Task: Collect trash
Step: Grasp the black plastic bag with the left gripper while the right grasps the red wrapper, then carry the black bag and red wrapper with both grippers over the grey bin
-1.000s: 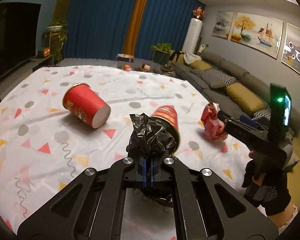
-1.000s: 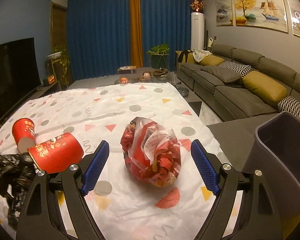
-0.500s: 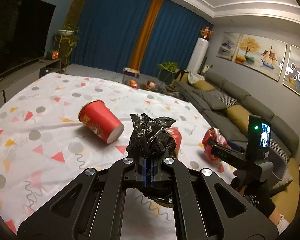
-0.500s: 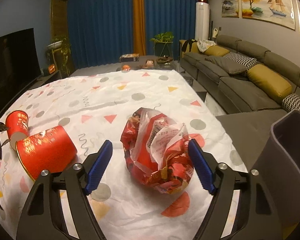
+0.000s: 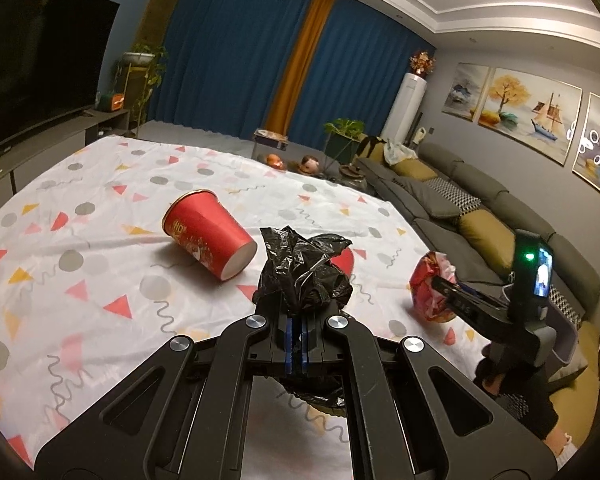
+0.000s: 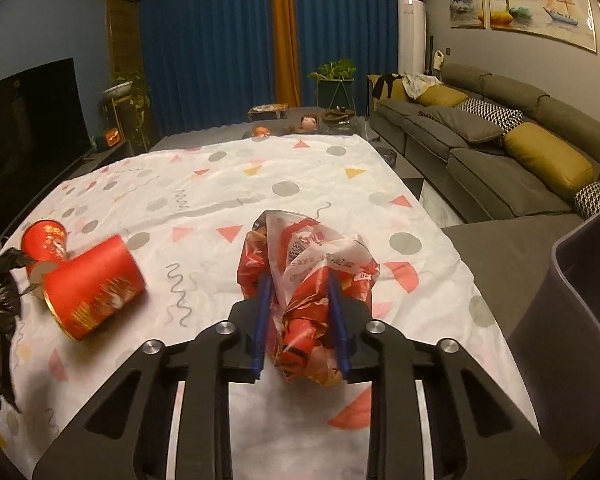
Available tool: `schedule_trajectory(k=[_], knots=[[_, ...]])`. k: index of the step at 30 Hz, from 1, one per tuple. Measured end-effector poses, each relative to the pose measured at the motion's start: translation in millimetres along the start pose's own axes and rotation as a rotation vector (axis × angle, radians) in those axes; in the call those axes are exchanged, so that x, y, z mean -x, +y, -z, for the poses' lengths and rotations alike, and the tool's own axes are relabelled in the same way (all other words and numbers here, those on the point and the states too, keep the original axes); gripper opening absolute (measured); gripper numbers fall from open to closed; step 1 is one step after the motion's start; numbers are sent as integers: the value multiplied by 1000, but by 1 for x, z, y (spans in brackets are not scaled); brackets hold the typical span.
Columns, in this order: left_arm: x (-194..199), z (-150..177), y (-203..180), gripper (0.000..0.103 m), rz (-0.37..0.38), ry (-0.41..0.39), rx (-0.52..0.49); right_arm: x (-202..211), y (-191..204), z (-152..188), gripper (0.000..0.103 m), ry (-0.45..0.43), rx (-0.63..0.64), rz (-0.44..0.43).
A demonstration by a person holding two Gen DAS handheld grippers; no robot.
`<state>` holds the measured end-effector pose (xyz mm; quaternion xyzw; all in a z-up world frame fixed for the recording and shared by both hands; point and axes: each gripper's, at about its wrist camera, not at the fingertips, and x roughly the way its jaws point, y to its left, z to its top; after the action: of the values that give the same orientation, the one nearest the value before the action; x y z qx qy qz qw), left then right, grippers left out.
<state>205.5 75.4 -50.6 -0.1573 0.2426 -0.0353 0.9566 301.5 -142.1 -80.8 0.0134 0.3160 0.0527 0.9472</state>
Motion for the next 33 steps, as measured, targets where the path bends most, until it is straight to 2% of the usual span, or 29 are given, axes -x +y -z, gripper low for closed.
schedule_trajectory(k=[17,33], knots=[[12,0,-17,1,17,-26,-43,119,-4,21,26,-155,26,-49],[49,-1,-70,1,63,-61,-123,174,-29,35,26,-232,5,-52]])
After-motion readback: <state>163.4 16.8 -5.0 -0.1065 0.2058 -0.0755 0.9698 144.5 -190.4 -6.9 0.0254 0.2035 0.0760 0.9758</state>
